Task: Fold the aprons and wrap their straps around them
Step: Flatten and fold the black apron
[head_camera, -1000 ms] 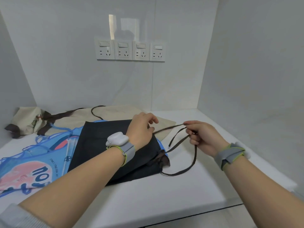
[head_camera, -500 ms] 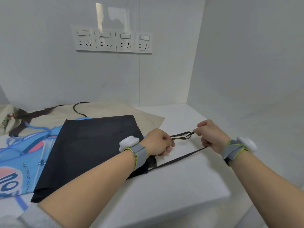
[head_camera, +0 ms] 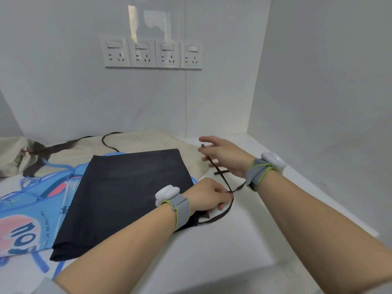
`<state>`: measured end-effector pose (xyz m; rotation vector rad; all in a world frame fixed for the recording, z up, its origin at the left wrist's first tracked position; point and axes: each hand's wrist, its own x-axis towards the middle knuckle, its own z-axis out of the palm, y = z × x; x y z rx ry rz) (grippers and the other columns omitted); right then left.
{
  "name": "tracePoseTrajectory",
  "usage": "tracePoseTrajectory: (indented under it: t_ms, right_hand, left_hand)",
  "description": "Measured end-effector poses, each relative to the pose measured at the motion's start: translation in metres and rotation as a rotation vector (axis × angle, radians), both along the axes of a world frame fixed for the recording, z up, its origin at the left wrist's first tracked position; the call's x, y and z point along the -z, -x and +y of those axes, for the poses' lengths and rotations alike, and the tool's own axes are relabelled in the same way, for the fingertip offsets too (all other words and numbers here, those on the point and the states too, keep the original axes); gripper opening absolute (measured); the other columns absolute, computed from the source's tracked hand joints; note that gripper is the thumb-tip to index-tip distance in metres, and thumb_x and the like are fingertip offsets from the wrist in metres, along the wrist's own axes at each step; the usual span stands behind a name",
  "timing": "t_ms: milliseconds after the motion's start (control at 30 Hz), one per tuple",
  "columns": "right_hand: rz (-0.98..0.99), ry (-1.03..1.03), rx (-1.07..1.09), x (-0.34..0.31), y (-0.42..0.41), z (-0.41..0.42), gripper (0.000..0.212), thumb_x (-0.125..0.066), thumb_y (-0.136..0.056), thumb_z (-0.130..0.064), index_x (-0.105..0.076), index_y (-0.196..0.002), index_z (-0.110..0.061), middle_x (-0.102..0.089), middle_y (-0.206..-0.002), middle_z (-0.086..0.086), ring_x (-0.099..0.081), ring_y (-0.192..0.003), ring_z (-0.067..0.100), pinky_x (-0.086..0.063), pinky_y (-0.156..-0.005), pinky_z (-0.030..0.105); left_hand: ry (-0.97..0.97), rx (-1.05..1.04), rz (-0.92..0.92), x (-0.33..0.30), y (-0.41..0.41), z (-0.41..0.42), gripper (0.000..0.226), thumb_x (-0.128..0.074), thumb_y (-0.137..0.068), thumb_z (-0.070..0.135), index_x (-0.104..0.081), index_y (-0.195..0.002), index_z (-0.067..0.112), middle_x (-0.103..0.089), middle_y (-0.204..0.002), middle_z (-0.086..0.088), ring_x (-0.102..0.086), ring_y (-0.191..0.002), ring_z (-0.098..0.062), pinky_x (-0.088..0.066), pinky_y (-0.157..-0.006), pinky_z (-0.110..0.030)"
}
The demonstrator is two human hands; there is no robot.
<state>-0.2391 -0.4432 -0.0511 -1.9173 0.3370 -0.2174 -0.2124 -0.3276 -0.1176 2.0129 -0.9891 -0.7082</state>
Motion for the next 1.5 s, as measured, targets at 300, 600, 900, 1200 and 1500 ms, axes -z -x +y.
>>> tracePoseTrajectory:
  t_ms: [300, 600, 900, 1200, 1500]
  right_hand:
    - [0.268, 0.64, 0.213, 0.049, 0.063, -0.024, 0.027, -0.053, -0.091, -0.036, -0.066, -0.084, -0.014, -0.068, -0.083, -0.004, -0.061, -0.081, 0.016, -0.047, -0.071, 0.029]
    - [0.011, 0.575, 0.106, 0.086, 0.072, -0.009, 0.008, -0.059, -0.09, -0.024, -0.064, -0.09, -0.03, -0.065, -0.093, -0.013, -0.057, -0.09, 0.002, -0.043, -0.079, 0.022]
    - [-0.177, 0.361, 0.139, 0.096, 0.077, -0.012, 0.023, -0.05, -0.096, -0.008, -0.065, -0.091, -0.026, -0.064, -0.075, -0.003, -0.056, -0.071, 0.01, -0.043, -0.07, 0.023]
    - [-0.149, 0.395, 0.124, 0.096, 0.077, -0.01, 0.02, -0.053, -0.096, -0.014, -0.066, -0.083, -0.024, -0.063, -0.074, -0.009, -0.051, -0.068, 0.007, -0.038, -0.066, 0.021]
    - [-0.219, 0.164, 0.167, 0.089, 0.081, -0.01, 0.021, -0.052, -0.097, -0.01, -0.067, -0.082, -0.016, -0.067, -0.078, 0.001, -0.054, -0.071, 0.008, -0.041, -0.072, 0.024]
  left_hand:
    - [0.026, -0.009, 0.039, 0.003, -0.006, 0.0, 0.018, -0.059, -0.092, 0.018, -0.074, -0.099, 0.011, -0.07, -0.07, 0.002, -0.049, -0.051, -0.008, -0.043, -0.054, -0.017]
    - [0.069, -0.01, 0.109, 0.002, -0.002, 0.006, 0.022, -0.048, -0.09, 0.0, -0.064, -0.105, 0.004, -0.075, -0.085, -0.011, -0.064, -0.064, -0.015, -0.051, -0.06, -0.024]
    - [0.164, -0.069, -0.121, -0.007, 0.012, 0.01, 0.026, -0.042, -0.087, 0.001, -0.054, -0.103, 0.017, -0.074, -0.08, -0.002, -0.066, -0.065, -0.013, -0.048, -0.054, -0.02]
    - [-0.084, 0.108, -0.996, -0.01, 0.0, 0.021, 0.04, -0.044, -0.093, 0.006, -0.066, -0.119, 0.026, -0.059, -0.115, 0.001, -0.052, -0.106, -0.023, -0.036, -0.081, -0.029]
    - [0.011, 0.005, -0.575, -0.007, 0.003, 0.005, 0.02, -0.062, -0.087, 0.037, -0.075, -0.086, 0.022, -0.064, -0.088, -0.003, -0.049, -0.084, -0.023, -0.042, -0.074, -0.035]
